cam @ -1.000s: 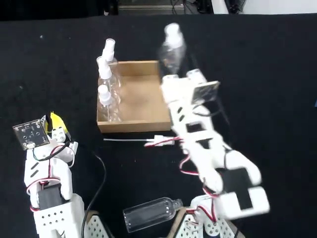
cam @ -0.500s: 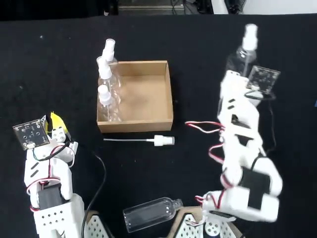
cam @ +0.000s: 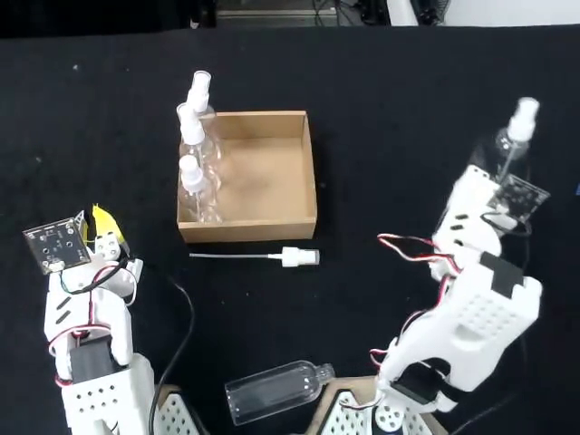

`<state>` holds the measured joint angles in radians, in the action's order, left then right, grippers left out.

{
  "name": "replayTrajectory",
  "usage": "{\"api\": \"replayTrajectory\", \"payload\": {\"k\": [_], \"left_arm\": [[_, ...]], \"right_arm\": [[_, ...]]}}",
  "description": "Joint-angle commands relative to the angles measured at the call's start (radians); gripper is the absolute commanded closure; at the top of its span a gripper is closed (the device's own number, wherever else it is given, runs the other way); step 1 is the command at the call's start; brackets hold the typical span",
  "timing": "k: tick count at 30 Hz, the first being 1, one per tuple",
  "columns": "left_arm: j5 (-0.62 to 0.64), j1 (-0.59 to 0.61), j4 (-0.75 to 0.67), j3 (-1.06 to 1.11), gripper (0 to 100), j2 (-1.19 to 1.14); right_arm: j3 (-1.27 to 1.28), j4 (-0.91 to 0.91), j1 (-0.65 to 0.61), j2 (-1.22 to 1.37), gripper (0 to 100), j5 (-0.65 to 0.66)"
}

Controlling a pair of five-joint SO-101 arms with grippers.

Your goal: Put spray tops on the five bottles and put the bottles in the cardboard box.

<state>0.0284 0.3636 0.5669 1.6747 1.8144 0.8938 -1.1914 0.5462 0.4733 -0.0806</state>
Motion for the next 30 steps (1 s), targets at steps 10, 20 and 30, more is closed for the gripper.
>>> {"api": "replayTrajectory", "payload": {"k": [10,20,30], "left_arm": [[-0.008,0.010,0.023,0.024,94,0.009],[-0.008,0.010,0.031,0.024,94,0.009],[-0.008,0.010,0.031,0.024,94,0.009]], "right_arm": [[-0.067,-0.262,0.026,0.222,98.7,-0.006],[-0.041,-0.302,0.017,0.251,98.5,0.000],[-0.045,-0.302,0.015,0.251,88.4,-0.003]]}}
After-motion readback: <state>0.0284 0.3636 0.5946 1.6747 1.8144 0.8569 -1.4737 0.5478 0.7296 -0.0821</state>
